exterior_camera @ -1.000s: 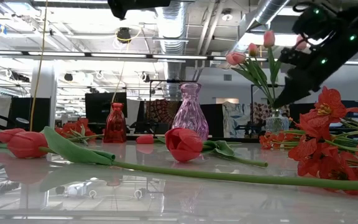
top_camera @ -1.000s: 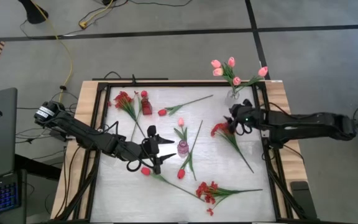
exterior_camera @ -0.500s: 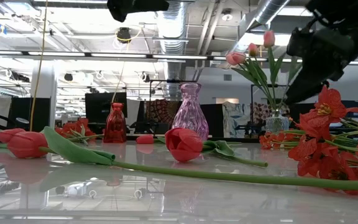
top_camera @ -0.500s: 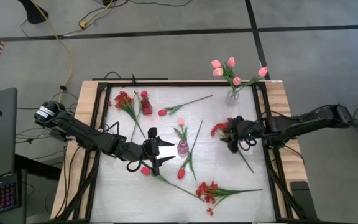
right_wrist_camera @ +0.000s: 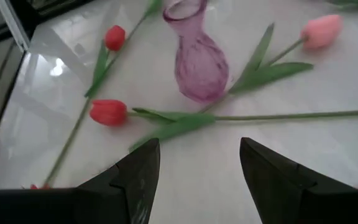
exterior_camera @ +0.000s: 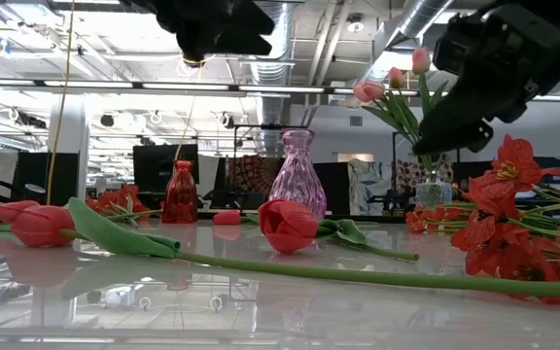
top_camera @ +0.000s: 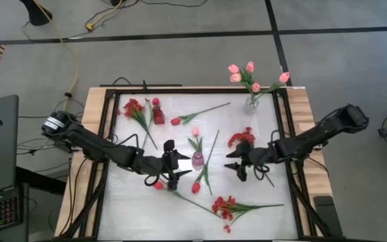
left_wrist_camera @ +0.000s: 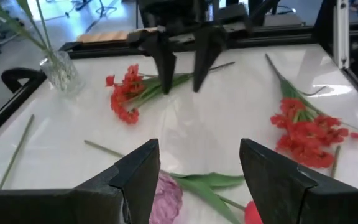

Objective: Sort flowers into vase by color
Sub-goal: Put the pink flower into the transparent vase

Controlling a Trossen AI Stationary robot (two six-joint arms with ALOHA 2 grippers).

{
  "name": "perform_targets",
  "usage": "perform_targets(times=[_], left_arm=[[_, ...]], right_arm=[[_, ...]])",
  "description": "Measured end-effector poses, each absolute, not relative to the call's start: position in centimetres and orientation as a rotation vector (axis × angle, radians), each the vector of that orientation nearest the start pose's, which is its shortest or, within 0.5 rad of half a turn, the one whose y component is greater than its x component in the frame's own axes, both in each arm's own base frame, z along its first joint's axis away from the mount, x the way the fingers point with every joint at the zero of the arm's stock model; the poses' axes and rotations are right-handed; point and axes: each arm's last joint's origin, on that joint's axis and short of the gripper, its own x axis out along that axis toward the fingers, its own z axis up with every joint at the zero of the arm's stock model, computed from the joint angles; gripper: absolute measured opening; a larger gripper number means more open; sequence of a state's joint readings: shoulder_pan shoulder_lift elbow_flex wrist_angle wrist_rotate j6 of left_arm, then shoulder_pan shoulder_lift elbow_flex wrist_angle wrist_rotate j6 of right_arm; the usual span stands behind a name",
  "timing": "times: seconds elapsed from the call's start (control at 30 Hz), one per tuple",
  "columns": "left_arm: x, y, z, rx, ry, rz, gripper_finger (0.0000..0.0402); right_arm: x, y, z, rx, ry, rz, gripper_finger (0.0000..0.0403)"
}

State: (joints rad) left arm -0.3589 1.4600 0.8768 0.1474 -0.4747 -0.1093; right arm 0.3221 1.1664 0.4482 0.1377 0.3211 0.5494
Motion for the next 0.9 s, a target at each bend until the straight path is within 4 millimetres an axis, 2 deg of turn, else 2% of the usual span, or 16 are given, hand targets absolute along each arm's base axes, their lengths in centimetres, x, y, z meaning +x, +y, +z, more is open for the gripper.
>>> perform_targets(times=[0.2, 0.5, 0.73, 0.9], left_arm=[[30.0, -9.1, 24.2, 0.05, 0.385, 0.161, 0.0212], [29.9, -8.9, 23.8, 0.039, 0.426, 0.183, 0.0212], [28.7, -9.8, 23.0, 0.076, 0.487, 0.32, 0.0212], [28.3, -10.5, 23.0, 0.117, 0.483, 0.34, 0.0212]], right_arm=[[23.9, 6.8, 16.7, 0.455, 0.579, -0.211, 0.0249], [29.6, 7.1, 16.9, 0.471, 0.603, -0.305, 0.0249], [32.4, 5.5, 16.6, 0.541, 0.647, -0.415, 0.0249], [33.0, 4.2, 17.3, 0.623, 0.642, -0.392, 0.0249]])
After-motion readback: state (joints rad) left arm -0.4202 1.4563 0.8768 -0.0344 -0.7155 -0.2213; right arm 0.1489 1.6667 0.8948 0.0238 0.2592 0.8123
